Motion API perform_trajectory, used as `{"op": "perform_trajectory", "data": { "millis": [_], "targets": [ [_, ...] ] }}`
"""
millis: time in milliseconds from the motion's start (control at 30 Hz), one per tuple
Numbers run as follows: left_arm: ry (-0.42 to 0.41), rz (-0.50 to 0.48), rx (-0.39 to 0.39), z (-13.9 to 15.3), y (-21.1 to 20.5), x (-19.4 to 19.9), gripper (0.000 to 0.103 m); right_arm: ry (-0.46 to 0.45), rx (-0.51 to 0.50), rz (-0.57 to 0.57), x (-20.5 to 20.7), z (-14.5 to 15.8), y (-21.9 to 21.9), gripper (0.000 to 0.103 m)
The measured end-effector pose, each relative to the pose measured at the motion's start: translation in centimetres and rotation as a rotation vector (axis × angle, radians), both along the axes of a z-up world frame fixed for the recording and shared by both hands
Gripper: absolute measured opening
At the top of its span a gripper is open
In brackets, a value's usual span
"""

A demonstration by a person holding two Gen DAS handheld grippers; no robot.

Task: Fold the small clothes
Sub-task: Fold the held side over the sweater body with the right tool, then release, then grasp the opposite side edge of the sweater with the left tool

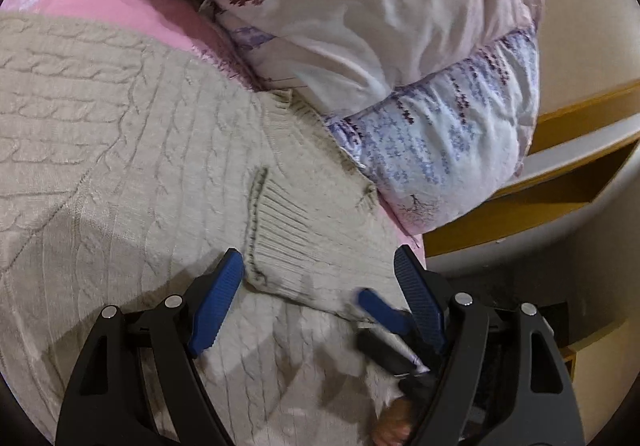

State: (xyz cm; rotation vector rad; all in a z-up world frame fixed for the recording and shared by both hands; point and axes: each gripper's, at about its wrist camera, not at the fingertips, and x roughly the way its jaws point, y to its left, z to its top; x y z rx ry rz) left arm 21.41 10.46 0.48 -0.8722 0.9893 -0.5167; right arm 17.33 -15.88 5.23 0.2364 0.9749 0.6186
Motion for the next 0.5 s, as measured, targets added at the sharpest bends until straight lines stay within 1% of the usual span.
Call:
{"op": "perform_trajectory", "data": {
  "millis": [67,133,167,200,233,267,300,333,367,400,433,467,500],
  "targets": [
    [0.027,0.016,0.041,-0.3,-0.3,0.3,0.076,0.012,0.043,-0.075,-0.1,0.5,-2.8,0.061],
    [0.031,0.015,0.088,-0.2,-0.8,0.5,0.075,0.01,0.066,-0.179,-0.4,1.0,-6.5,0.061],
    [0.033,0.014,0.113,-0.2,-1.2,0.6,0.072,0.004,0.069,-0.234,-0.6,1.2,-8.4,0.061],
    [0.038,0.013,0.134,-0.2,-1.4,0.7,0.065,0.0,0.075,-0.27,-0.7,1.3,-9.7,0.061],
    [0.043,0.011,0.154,-0.2,-1.7,0.9,0.061,-0.006,0.087,-0.329,-1.0,1.5,-11.6,0.061],
    [0.053,0.003,0.169,-0.2,-2.2,1.2,0.053,-0.009,0.093,-0.366,-1.1,1.6,-12.8,0.061],
    [0.064,0.0,0.177,-0.4,-2.5,1.4,0.044,-0.011,0.098,-0.432,-1.1,1.5,-14.7,0.061],
    [0.071,-0.002,0.175,-0.5,-2.6,1.6,0.041,-0.01,0.098,-0.484,-1.3,1.4,-16.2,0.061],
    [0.08,-0.007,0.168,-0.8,-2.9,1.9,0.034,-0.006,0.097,-0.531,-1.4,1.3,-17.5,0.061],
    [0.091,-0.02,0.167,-1.0,-3.1,2.1,0.024,0.002,0.098,-0.594,-1.5,1.0,-19.4,0.061],
    [0.091,-0.023,0.168,-1.2,-3.3,2.2,0.019,0.009,0.099,-0.633,-1.6,0.8,-20.7,0.061],
    [0.086,-0.027,0.177,-1.3,-3.6,2.4,0.009,0.018,0.097,-0.667,-1.7,0.5,-22.0,0.061],
    [0.077,-0.028,0.184,-1.3,-3.7,2.4,0.008,0.031,0.086,-0.689,-1.7,0.2,-23.0,0.061]
  ]
}}
